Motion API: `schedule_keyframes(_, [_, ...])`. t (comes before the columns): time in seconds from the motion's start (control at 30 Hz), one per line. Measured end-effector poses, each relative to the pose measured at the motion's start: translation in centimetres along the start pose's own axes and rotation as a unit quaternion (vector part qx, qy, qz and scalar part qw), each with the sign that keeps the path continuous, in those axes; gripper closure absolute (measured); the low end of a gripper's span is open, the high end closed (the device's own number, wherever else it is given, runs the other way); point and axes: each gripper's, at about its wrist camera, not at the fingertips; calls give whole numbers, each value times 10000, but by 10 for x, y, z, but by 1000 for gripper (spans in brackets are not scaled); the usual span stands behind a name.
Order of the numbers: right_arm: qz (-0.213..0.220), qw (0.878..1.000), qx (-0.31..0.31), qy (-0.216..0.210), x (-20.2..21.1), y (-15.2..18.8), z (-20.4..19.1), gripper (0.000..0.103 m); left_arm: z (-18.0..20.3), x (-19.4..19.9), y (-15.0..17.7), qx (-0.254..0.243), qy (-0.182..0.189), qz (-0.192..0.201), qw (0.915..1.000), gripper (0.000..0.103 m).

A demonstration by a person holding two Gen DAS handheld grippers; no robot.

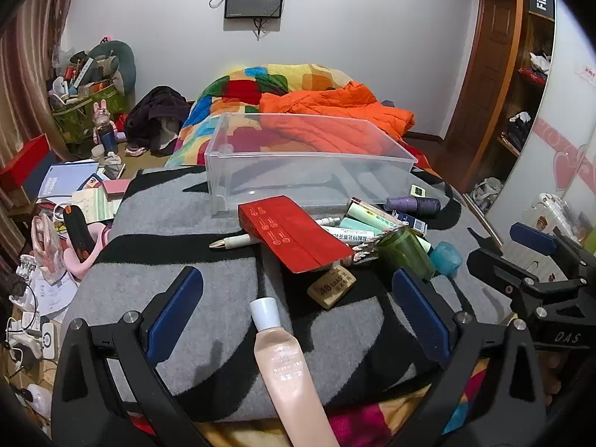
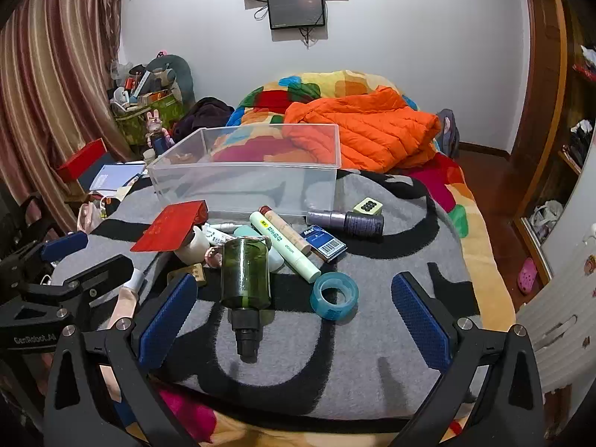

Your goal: Organize objects

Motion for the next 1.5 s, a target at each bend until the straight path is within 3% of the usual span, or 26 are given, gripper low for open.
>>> schedule_keyframes(1.5, [-27, 10000, -7, -92, 1, 2, -2, 0, 3, 1, -2, 216, -195, 91, 9995, 0])
Point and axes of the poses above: each gripper's, at about its wrist camera, not at the fingertips, and x roughly against the way its jaws point, z to its right, y to its underside, and after that the axes turned 9 degrees about -z, right-handed
